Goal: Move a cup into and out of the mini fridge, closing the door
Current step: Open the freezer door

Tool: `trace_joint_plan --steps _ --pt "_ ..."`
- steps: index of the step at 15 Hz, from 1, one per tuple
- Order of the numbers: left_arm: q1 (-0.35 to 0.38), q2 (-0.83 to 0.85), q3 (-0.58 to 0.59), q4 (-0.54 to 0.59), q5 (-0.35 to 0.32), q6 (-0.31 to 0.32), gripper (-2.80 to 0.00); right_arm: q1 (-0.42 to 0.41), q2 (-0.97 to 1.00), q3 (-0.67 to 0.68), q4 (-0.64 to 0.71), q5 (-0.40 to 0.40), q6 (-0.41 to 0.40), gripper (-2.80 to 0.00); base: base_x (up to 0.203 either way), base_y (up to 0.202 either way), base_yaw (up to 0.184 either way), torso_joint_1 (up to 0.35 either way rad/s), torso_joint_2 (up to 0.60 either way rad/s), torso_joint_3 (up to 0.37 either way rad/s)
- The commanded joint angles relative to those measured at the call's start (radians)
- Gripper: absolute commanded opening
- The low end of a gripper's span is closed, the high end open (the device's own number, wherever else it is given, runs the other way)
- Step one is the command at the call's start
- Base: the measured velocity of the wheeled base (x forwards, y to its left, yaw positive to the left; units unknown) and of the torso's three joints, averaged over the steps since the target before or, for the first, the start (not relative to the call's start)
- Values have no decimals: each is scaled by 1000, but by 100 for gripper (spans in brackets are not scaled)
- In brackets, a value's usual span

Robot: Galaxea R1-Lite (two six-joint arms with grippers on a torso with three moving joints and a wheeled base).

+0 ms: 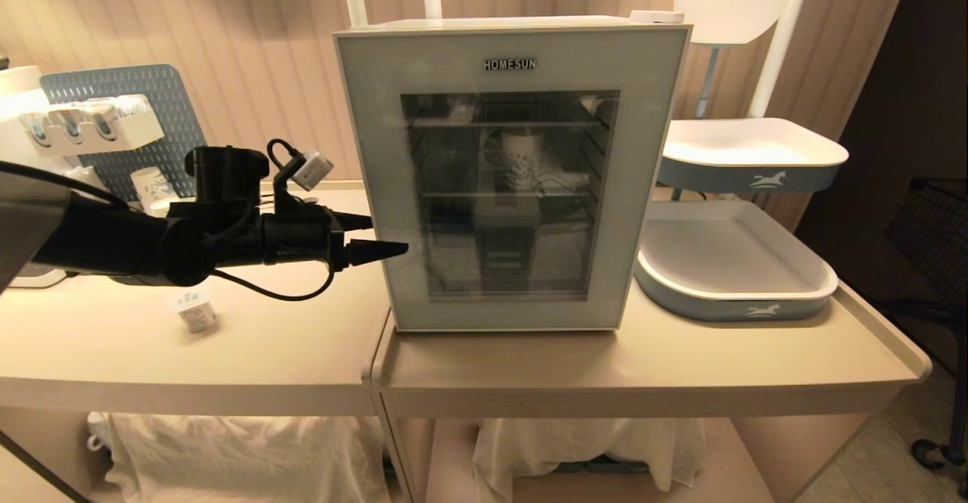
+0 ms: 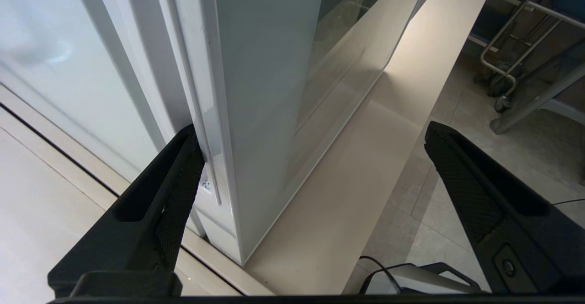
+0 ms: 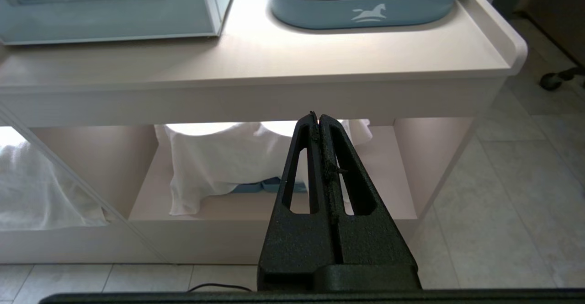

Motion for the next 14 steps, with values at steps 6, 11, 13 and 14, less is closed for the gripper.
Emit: trace_joint_plan --steps 6,11,13,14 --pt "-2 -116 103 0 -83 -81 0 -1 1 0 2 0 0 -280 0 0 0 0 0 0" --pt "0 -373 297 5 -174 -138 0 -1 1 0 2 2 -4 -280 0 0 0 0 0 0" --pt "-64 -517 421 8 -181 -146 0 -1 1 0 2 2 -4 -280 0 0 0 0 0 0" --pt "-110 -590 471 11 -183 -151 0 -1 1 0 2 2 -4 -280 0 0 0 0 0 0"
